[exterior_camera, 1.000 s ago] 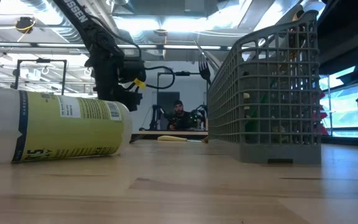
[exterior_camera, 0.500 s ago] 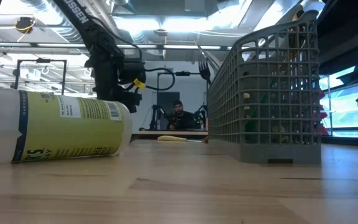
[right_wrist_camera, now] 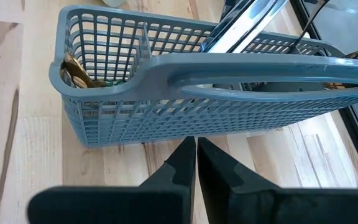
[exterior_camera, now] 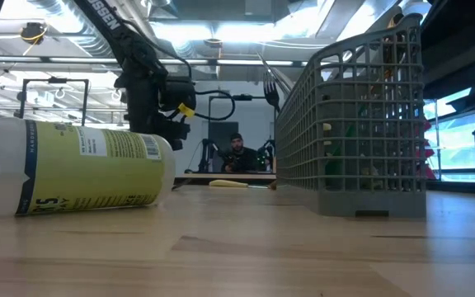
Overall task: Sort silverware
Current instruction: Put the fork into the silverware basket
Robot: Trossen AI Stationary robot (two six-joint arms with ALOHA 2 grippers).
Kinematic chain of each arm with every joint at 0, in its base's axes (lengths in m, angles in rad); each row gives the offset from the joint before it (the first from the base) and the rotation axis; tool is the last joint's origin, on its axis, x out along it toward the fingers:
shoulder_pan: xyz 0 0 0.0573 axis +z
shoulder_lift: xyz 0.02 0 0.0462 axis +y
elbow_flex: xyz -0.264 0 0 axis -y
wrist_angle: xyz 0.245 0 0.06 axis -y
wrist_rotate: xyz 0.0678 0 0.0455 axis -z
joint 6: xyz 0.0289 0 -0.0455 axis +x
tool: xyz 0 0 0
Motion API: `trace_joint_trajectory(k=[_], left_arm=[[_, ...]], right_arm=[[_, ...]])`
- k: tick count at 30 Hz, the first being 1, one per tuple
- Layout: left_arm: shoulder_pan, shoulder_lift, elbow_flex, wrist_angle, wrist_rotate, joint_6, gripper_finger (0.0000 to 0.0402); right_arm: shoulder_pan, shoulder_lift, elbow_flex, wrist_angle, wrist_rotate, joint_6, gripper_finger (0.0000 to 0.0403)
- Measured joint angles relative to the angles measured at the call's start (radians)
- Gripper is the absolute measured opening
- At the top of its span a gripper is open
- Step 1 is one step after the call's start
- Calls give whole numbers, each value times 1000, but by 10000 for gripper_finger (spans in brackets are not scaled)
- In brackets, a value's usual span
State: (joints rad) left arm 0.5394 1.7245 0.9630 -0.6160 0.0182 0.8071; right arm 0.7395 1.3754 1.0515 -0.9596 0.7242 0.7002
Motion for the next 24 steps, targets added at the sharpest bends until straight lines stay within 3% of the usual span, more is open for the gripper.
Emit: trace_joint_trajectory(k=[12, 24], left_arm=[[-26, -3, 4, -12, -5, -46, 2], [-85, -3, 121, -130, 1, -96, 1]], right_arm=[[0, 0, 0, -2, 0, -2, 0], [0, 0, 0, -24, -37, -1, 0]])
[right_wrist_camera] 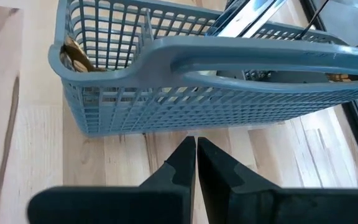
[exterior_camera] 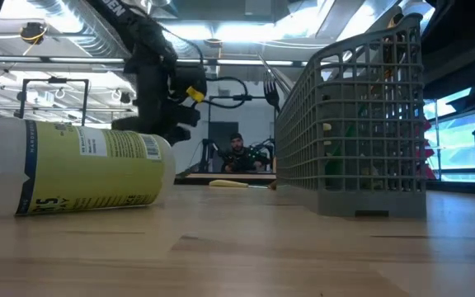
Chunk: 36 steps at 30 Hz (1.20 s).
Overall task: Sort silverware
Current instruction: Put the fork into the silverware basket
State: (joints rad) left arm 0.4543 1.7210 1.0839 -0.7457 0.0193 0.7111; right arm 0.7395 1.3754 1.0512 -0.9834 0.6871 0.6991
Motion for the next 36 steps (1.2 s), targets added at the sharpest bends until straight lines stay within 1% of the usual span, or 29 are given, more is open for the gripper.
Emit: trace_joint_trajectory(k=[3, 8, 13, 15, 19, 23, 28, 32, 36], left_arm=[[-17, 0, 40, -38, 0, -38, 1], [-50, -1, 102, -102, 2, -108, 1], [-83, -34, 126, -98, 15, -130, 1], [-91, -65, 127, -82, 40, -145, 1], [-102, -147, 127, -19, 120, -177, 1], [-115, -225, 127, 60, 175, -204, 0], [-132, -302, 127, 181, 199, -243, 0], [-139, -338, 127, 320, 200, -287, 0], [-142, -356, 127, 503, 205, -337, 0]], right_arm=[[1, 0, 0, -5, -42, 12, 0], [14, 0, 0, -14, -105, 79, 0], [87, 0, 0, -17, -110, 150, 0], [126, 1, -5, -9, -85, 191, 0], [196, 2, -61, -3, -28, 288, 0], [241, 3, -162, 8, -10, 428, 0], [256, 3, -308, 141, -8, 570, 0], [255, 3, -382, 289, 3, 586, 0], [255, 3, -415, 314, 84, 580, 0]])
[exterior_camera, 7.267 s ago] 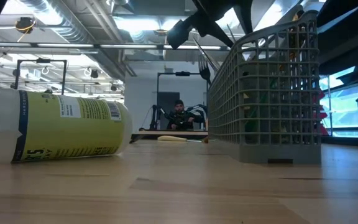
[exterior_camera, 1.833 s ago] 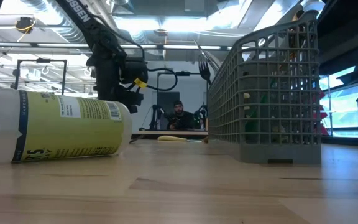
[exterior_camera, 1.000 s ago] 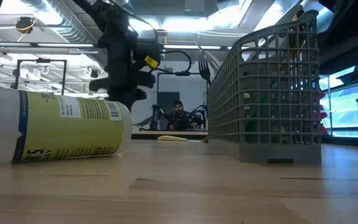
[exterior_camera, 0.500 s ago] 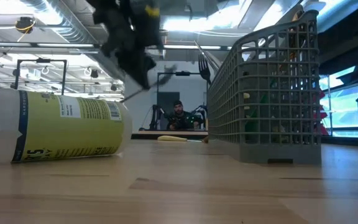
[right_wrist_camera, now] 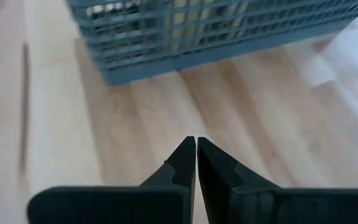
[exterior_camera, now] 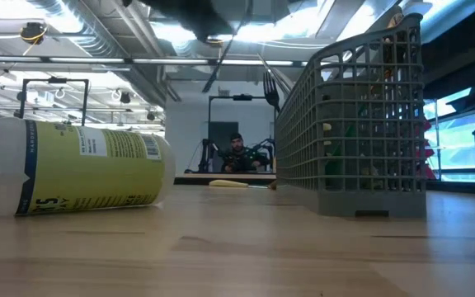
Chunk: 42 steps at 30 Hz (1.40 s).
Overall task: Sort silverware
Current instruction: Put the fork into the silverware basket
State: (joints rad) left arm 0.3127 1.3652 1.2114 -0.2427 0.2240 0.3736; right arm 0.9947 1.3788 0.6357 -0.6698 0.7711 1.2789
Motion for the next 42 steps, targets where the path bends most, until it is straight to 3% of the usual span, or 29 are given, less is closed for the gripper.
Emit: trace_joint_trajectory(k=[10, 16, 21, 25, 34, 42], left_arm=[[-14, 17, 0, 504, 86, -135, 0], [-19, 85, 0, 646, 158, -246, 0], [-34, 167, 0, 731, 164, -293, 0], [-66, 243, 0, 891, 160, -375, 0], [-145, 386, 0, 1065, -18, -444, 0], [-236, 435, -24, 1094, -269, -380, 0]], right_arm=[[0, 0, -29, 7, 124, 65, 0], [0, 0, -29, 13, 145, 69, 0], [0, 0, -29, 10, 209, 27, 0], [0, 0, -29, 7, 225, -15, 0], [0, 0, -126, 124, 237, -23, 0], [0, 1, -192, 301, 206, -21, 0]])
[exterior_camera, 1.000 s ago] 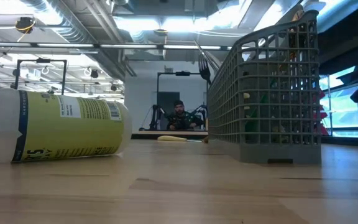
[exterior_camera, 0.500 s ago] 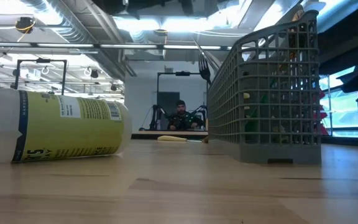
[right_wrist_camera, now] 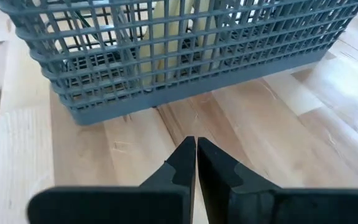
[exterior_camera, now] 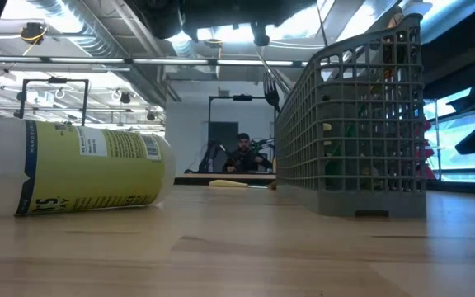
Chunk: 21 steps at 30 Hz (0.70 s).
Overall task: Sort silverware
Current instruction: Put the fork into the silverware basket
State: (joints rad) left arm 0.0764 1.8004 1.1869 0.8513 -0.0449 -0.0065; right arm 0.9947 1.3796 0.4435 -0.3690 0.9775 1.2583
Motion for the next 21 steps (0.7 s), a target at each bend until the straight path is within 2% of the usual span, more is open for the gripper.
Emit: trace_joint_trajectory(k=[11, 21], left_arm=[[-68, -1, -19, -34, -332, 15, 0], [-106, 21, -20, -63, -348, -61, 0]], right_arm=[[0, 0, 0, 31, 0, 0, 0], [0, 0, 0, 28, 0, -3, 0]])
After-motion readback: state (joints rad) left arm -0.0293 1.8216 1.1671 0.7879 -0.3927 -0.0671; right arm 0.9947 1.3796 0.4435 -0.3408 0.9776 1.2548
